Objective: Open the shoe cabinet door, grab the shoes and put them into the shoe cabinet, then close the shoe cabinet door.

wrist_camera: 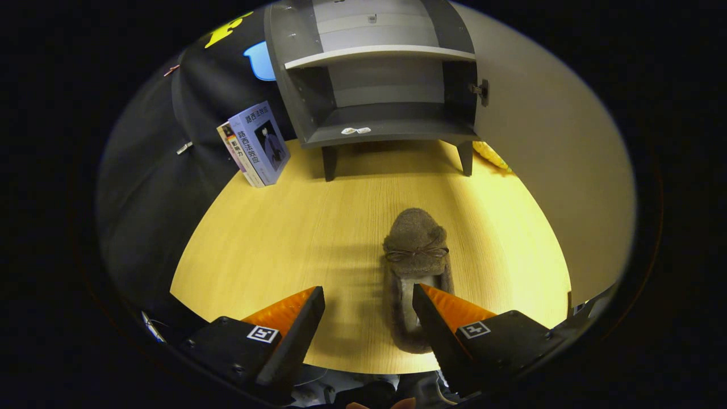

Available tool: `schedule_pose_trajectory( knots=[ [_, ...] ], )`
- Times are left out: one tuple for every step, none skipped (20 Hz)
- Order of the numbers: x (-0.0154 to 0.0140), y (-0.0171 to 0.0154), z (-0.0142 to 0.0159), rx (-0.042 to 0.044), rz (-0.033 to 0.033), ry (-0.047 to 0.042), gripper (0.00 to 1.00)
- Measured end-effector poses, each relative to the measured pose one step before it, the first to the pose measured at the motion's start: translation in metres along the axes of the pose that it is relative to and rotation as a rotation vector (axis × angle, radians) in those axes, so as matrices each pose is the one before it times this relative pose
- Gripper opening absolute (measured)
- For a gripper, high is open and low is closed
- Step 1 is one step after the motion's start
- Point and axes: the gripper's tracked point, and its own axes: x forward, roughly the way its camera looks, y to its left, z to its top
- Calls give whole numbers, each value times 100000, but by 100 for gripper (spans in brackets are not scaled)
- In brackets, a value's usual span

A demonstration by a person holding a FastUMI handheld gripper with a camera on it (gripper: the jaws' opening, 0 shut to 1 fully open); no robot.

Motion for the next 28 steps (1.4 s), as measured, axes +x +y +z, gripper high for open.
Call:
schedule_pose_trajectory(
  knots=[
    [746, -269, -216, 263, -1303, 632, 99],
    [869, -231, -110, 119, -976, 539, 99],
    [1059, -181, -143, 55, -860, 712, 99],
    [1252, -171, -156, 576, -857, 795, 98],
    [1323, 19, -80, 736, -642, 475, 96],
    [1225, -145, -15, 745, -1101, 354, 93],
    [1164, -379, 54, 379, -2116, -754, 86],
    [1073, -179, 201, 415, -1669, -723, 81],
    [865, -569, 286, -415, -3871, -1197, 76],
    [696, -971, 499, -324, -4758, -2061, 60],
    [-9, -471, 360, 1061, -2444, -1195, 44],
    [109, 418, 273, 2004, 653, -546, 28],
    [-14, 259, 238, 779, 1148, -1093, 11],
    [-412, 7, 253, 822, 1001, 282, 11],
    [-104, -70, 300, 973, 1490, -695, 6],
    [-672, -56, 499, 56, 997, -949, 6],
    [-771, -257, 695, -1183, 946, -1455, 5],
    [-1199, -104, 1052, -427, 1308, -1451, 5],
    [-1502, 71, 1384, 1371, 1780, -1719, 6],
    [-1429, -53, 1329, 1360, 690, -1291, 6],
    [-1423, 67, 1732, 1463, 470, -2173, 5],
    [-1602, 166, 1936, 546, 498, -2195, 5],
    [-1668, 63, 2070, 326, 533, -3099, 5],
    [-1387, 255, 2354, 31, 848, -3369, 5],
    [-1034, 647, 2395, 70, 1191, -3197, 5],
    [-731, 505, 2017, 151, 1002, -1858, 5],
    [-523, 584, 2123, 363, 1241, -1980, 5],
    [-265, 707, 1917, 9, 1675, -644, 5]
  ],
)
